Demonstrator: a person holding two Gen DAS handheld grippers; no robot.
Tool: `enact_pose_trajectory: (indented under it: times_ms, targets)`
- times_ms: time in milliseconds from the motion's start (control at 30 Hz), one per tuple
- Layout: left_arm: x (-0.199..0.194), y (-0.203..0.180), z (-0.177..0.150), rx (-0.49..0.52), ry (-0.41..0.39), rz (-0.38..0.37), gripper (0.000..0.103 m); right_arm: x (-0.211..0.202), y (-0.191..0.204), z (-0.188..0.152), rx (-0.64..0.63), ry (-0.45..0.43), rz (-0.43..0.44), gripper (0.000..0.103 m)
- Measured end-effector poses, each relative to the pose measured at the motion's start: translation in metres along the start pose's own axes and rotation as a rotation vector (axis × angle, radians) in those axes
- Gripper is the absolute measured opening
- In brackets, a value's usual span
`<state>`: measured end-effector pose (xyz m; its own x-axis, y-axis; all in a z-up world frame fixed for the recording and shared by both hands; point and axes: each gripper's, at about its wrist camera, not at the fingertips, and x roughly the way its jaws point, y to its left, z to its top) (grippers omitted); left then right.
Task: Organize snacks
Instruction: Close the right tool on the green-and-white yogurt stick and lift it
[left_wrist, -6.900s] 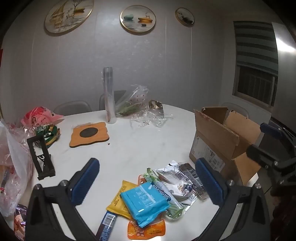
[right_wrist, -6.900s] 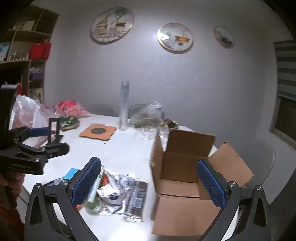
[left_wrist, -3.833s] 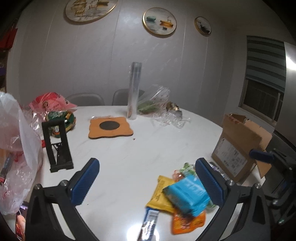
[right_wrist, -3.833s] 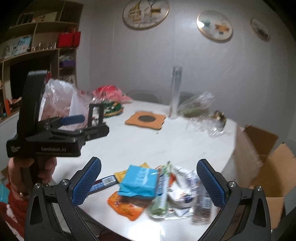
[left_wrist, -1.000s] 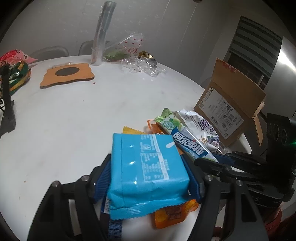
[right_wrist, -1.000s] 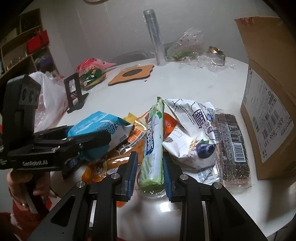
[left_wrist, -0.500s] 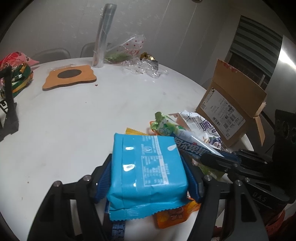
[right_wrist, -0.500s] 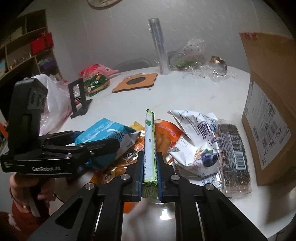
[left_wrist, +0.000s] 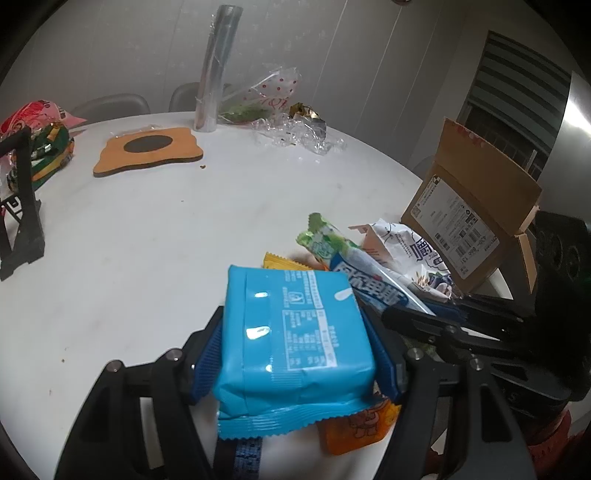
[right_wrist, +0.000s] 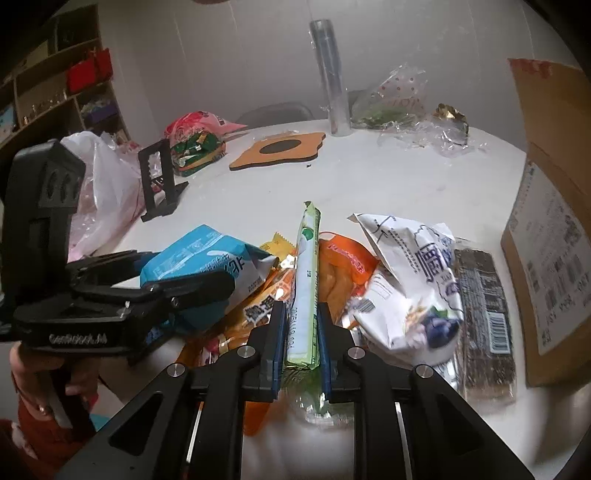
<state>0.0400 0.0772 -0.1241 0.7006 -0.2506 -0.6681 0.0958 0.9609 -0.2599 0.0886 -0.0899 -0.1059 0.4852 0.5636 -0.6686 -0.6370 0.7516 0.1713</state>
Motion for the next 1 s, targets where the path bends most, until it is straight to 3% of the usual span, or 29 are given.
enact_pose_trajectory:
  times_ms: [100,400,500,767,867,1000]
  targets:
    - [0.0,0.002,0.001,-0.007,0.003,-0.012,0.066,0.005,-0.001,0.004,0.024,-0.004,0.029,0.021]
    - [0.002,0.004,0.002,-0.016,0.002,-0.012,0.066,0.014,0.007,0.011,0.004,-0.008,-0.039,0.022]
    - [0.0,0.005,0.002,-0.019,-0.001,-0.014,0.066,0.007,0.008,0.009,0.002,-0.043,-0.063,0.009]
    - [-0.011,0.011,0.001,-0.026,-0.024,-0.005,0.066,-0.01,-0.009,0.003,0.062,0.083,0.115,0.01]
    - [-0.012,0.013,0.002,-0.026,-0.032,-0.006,0.066,-0.013,-0.001,0.001,-0.002,0.077,0.015,0.013]
    - [-0.013,0.013,0.003,-0.026,-0.033,-0.007,0.066,-0.017,0.009,0.001,-0.042,0.07,-0.032,0.02]
